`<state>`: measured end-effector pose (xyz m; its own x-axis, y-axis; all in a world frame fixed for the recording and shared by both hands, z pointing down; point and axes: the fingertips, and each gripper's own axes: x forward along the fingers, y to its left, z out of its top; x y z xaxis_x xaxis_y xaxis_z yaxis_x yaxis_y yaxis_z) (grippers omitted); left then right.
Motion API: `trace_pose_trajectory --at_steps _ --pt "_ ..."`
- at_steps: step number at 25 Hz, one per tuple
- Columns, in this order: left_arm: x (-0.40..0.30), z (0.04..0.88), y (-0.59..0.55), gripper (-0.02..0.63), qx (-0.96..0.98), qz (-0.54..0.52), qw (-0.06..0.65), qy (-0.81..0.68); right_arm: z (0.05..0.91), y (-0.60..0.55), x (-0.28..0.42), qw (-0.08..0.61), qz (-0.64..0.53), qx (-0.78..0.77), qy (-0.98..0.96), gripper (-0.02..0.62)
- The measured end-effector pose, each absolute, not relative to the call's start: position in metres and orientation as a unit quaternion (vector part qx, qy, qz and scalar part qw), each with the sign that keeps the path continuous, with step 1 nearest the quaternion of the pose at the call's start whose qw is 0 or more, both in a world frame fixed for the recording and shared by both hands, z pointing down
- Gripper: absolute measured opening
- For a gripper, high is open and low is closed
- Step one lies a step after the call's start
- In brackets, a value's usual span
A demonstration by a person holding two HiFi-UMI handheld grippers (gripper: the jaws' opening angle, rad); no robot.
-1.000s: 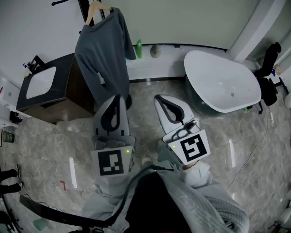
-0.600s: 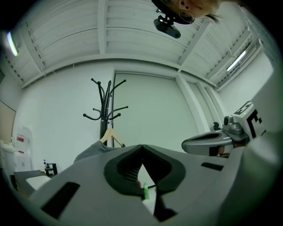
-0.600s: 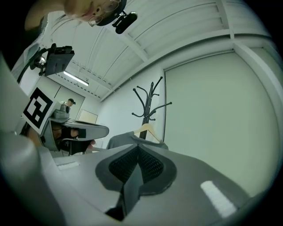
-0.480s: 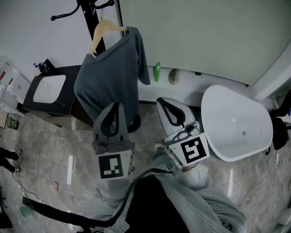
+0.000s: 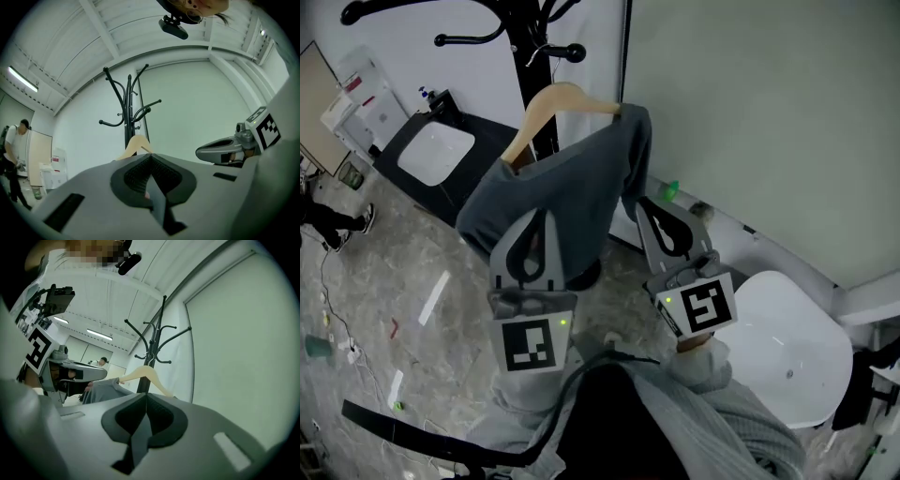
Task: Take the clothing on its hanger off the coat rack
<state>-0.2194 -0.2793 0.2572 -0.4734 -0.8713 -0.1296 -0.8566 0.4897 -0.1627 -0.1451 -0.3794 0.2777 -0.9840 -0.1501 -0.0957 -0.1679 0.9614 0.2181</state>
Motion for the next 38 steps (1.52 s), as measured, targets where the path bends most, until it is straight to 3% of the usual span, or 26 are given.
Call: trace_pose_trajectory --at_steps 9,23,27,29,31,38 --pt "-0.272 0.254 -0.288 0.005 -0.468 -0.056 0.096 0.877 0.277 -0.386 -0.217 0.051 0.111 -0.029 0.992 0.002" --pt "-0.296 0.228 -0.298 0.006 -0.397 -0.143 0.141 0.895 0.255 -0.427 -0.251 0.049 0.185 -0.037 0.981 0.005" --pt "-0.298 0.222 -0.299 0.009 -0.348 -0.211 0.160 0.899 0.249 -0.436 -0.261 0.043 0.221 -0.018 0.974 0.053" --pt "-0.299 0.226 -0.305 0.120 -0.344 -0.245 0.156 0.893 0.249 -0.438 -0.269 0.033 0.242 -0.003 0.970 0.119" --pt "-0.302 0.232 -0.311 0.168 -0.339 -0.280 0.150 0.886 0.253 -0.439 -0.279 0.016 0.269 0.010 0.963 0.180" --pt "-0.331 0.253 -0.323 0.201 -0.287 -0.385 0.129 0.867 0.263 -0.444 -0.309 -0.016 0.337 0.022 0.941 0.206"
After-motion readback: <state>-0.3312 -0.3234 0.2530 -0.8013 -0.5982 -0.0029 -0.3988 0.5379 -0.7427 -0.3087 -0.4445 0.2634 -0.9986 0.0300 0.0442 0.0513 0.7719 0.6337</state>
